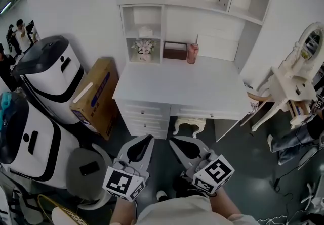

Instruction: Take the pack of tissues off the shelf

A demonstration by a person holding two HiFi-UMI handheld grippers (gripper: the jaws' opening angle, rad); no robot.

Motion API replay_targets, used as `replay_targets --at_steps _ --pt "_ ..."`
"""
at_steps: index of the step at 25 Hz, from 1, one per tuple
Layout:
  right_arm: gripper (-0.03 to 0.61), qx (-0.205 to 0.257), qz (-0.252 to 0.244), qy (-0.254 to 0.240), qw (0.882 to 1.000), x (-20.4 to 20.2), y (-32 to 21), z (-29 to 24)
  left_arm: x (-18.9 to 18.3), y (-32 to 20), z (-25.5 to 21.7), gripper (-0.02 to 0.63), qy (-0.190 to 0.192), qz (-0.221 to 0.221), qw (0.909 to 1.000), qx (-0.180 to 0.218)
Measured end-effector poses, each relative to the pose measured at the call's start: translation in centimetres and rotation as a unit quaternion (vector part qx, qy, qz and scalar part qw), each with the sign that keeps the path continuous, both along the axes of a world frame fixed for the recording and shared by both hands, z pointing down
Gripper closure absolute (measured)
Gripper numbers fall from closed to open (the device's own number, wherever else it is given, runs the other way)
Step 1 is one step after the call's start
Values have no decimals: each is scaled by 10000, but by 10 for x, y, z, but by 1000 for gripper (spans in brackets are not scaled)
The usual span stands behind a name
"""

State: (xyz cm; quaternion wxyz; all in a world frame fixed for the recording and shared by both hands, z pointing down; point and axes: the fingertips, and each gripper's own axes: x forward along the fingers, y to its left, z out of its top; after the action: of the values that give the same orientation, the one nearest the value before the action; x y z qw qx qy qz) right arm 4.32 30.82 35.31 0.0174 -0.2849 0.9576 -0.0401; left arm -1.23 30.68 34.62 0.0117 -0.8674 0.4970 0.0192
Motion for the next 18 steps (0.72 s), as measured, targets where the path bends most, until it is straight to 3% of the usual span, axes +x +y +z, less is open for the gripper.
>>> replay_targets --at_steps 18 --pt "576 42 -432 -97 9990 7 -162 -17 3 -153 -17 612 11 -638 9979 83"
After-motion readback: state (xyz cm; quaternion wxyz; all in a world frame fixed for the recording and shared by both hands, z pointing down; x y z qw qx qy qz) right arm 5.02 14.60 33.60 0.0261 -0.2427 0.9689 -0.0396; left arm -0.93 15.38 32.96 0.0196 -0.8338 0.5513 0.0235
